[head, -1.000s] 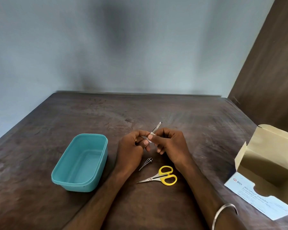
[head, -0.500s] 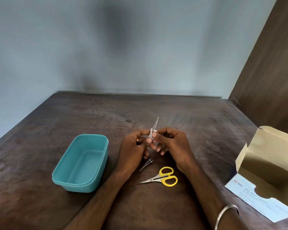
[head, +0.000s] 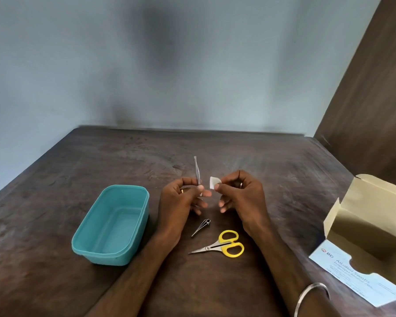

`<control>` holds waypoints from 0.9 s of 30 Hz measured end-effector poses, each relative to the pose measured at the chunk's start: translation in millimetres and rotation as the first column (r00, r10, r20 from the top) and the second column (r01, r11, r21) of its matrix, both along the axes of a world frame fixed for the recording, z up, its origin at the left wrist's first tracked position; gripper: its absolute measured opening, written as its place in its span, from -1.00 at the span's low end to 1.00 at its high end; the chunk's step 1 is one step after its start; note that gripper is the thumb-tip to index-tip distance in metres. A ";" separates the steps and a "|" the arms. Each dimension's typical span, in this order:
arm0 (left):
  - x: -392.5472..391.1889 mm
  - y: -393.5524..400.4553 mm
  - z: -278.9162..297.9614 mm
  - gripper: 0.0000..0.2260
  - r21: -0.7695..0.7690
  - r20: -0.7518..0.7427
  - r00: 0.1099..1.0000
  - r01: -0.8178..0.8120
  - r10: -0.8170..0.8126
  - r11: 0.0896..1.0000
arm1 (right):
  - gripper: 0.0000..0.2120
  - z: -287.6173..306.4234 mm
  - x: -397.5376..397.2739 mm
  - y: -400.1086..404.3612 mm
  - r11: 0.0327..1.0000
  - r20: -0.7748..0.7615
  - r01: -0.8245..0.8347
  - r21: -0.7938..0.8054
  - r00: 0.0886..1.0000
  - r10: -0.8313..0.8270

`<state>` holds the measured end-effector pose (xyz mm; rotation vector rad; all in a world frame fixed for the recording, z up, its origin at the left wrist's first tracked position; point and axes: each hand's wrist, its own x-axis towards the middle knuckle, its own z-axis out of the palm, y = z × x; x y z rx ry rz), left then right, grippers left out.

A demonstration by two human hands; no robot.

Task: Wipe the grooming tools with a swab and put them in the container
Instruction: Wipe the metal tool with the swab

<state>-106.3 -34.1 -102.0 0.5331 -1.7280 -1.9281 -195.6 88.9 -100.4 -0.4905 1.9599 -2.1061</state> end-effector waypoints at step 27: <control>-0.3 1.2 2.3 -0.81 0.003 -0.007 0.993 -0.116 0.116 0.993 | -0.92 -0.5 6.3 -2.3 0.965 -0.222 -0.048 0.257 0.969 0.107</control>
